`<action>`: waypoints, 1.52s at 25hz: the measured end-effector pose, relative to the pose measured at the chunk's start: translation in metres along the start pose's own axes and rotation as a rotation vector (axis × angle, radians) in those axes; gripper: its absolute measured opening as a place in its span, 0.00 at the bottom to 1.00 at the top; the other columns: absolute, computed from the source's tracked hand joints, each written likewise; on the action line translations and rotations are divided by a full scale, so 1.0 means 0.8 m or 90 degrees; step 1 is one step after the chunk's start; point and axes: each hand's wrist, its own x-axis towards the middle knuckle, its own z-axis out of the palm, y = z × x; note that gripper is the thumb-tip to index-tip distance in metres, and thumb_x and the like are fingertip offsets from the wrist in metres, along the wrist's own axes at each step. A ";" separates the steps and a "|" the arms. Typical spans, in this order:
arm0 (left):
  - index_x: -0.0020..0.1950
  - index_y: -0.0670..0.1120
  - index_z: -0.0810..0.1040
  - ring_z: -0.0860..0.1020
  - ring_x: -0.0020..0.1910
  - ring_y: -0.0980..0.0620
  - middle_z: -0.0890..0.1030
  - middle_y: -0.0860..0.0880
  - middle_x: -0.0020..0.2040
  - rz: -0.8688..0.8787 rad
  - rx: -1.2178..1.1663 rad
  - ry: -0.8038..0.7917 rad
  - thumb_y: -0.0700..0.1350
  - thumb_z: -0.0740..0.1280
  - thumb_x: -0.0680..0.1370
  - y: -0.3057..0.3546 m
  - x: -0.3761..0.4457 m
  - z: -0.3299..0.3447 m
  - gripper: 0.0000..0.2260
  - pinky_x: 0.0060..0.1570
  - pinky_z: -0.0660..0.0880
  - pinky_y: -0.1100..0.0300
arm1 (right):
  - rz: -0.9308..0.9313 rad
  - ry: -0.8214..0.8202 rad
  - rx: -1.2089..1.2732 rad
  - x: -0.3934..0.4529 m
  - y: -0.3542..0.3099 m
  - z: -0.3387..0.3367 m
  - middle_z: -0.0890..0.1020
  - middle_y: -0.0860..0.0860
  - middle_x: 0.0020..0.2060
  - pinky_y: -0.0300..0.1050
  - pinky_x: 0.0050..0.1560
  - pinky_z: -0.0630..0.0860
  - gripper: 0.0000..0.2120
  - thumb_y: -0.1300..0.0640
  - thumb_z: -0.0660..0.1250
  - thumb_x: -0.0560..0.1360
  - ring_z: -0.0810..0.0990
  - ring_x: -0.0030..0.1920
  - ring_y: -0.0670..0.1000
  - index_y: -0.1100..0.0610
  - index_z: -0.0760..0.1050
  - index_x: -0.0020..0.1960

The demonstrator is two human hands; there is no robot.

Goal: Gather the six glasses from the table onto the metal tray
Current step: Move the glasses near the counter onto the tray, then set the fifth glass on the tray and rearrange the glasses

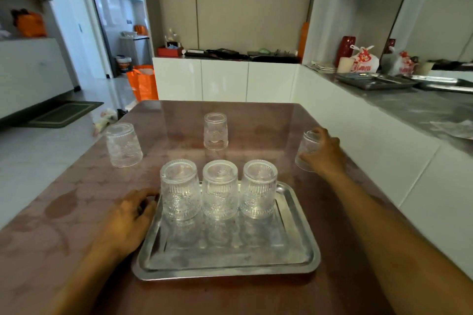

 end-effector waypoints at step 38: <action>0.59 0.45 0.83 0.82 0.55 0.50 0.85 0.50 0.52 -0.082 -0.202 -0.088 0.36 0.67 0.78 0.003 -0.043 -0.024 0.11 0.63 0.77 0.51 | -0.393 -0.198 0.101 -0.343 -0.204 0.040 0.70 0.45 0.65 0.41 0.45 0.76 0.36 0.38 0.71 0.70 0.79 0.50 0.46 0.36 0.58 0.73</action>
